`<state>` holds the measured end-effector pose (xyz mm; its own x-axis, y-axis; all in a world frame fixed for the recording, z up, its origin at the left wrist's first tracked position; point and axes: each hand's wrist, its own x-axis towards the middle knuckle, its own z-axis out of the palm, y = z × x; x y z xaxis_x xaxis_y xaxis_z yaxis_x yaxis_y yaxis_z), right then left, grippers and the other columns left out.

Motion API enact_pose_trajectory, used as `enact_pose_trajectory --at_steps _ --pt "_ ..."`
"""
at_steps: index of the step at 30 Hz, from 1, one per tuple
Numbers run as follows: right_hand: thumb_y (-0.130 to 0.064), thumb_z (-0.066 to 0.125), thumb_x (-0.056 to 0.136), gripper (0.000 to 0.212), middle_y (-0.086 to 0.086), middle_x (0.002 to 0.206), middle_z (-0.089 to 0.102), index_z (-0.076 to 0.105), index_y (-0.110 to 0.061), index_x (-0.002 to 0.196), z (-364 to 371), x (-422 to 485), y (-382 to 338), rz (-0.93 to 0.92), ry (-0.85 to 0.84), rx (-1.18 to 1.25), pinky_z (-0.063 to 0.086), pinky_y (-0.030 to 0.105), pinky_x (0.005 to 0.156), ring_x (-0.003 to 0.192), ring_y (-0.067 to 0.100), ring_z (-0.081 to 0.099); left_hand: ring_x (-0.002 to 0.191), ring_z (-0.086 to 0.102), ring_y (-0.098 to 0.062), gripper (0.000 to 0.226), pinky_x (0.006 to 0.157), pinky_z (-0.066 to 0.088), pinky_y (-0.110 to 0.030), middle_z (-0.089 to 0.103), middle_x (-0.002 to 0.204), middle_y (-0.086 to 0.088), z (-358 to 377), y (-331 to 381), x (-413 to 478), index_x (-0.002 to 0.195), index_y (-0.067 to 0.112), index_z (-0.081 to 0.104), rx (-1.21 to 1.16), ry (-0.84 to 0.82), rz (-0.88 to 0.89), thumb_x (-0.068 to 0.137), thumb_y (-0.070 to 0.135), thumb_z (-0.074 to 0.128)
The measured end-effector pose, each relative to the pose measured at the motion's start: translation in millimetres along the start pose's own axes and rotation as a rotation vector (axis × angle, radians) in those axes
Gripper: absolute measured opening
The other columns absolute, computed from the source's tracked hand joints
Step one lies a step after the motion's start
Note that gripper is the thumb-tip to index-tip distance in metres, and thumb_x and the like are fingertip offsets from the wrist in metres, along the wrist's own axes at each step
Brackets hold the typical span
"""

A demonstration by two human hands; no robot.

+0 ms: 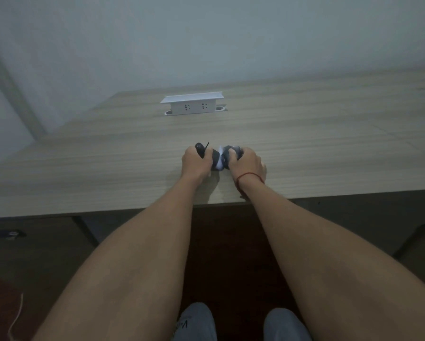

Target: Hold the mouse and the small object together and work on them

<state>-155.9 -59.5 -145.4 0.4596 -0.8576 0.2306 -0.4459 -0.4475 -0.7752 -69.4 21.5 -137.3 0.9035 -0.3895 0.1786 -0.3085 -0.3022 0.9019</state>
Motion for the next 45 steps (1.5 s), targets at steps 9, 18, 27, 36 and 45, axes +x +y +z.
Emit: enact_pose_trajectory --at_steps 9,18,27,36,45 --pt "-0.046 0.041 0.093 0.04 0.009 0.111 0.066 0.062 -0.02 0.115 -0.3 -2.1 2.4 -0.038 -0.039 -0.035 0.036 0.035 0.092 0.106 0.03 0.055 0.105 0.062 -0.033 0.036 0.088 0.051 -0.036 0.064 0.114 -0.019 -4.7 11.7 0.7 0.112 0.001 0.06 0.094 0.085 -0.023 0.092 0.03 0.058" --pt "-0.041 0.041 0.096 0.036 0.009 0.109 0.066 0.06 -0.016 0.114 -2.7 -1.6 -1.7 0.002 0.002 -0.033 0.035 0.033 0.089 0.103 0.028 0.056 0.06 0.067 -0.019 0.017 0.053 0.057 -0.027 0.066 0.089 -0.018 -17.3 10.6 -1.5 0.088 0.005 0.064 -0.076 -0.202 -0.065 0.09 0.023 0.064" --pt "-0.041 0.043 0.095 0.034 0.007 0.104 0.066 0.061 -0.016 0.109 -1.8 -0.2 2.4 0.025 0.039 -0.016 0.034 0.031 0.079 0.086 0.021 0.051 0.06 0.066 -0.018 0.02 0.05 0.055 -0.024 0.065 0.082 -0.014 -12.2 14.7 -6.1 0.091 0.003 0.063 -0.06 -0.231 -0.033 0.09 0.023 0.063" --pt "-0.039 0.044 0.095 0.033 0.008 0.11 0.066 0.061 -0.017 0.113 -5.1 -1.5 3.1 0.024 0.033 -0.012 0.032 0.029 0.081 0.101 0.026 0.056 0.095 0.067 -0.035 0.034 0.083 0.058 -0.047 0.066 0.106 -0.025 -1.7 12.8 -9.7 0.109 -0.003 0.059 0.073 -0.169 0.016 0.092 0.027 0.058" --pt "-0.043 0.042 0.093 0.035 0.008 0.11 0.066 0.061 -0.02 0.11 0.0 3.0 7.2 -0.051 -0.035 -0.01 0.037 0.034 0.09 0.104 0.029 0.056 0.1 0.06 -0.032 0.037 0.089 0.053 -0.041 0.061 0.113 -0.019 0.8 9.3 -13.5 0.117 0.0 0.052 0.048 -0.019 0.031 0.095 0.029 0.052"
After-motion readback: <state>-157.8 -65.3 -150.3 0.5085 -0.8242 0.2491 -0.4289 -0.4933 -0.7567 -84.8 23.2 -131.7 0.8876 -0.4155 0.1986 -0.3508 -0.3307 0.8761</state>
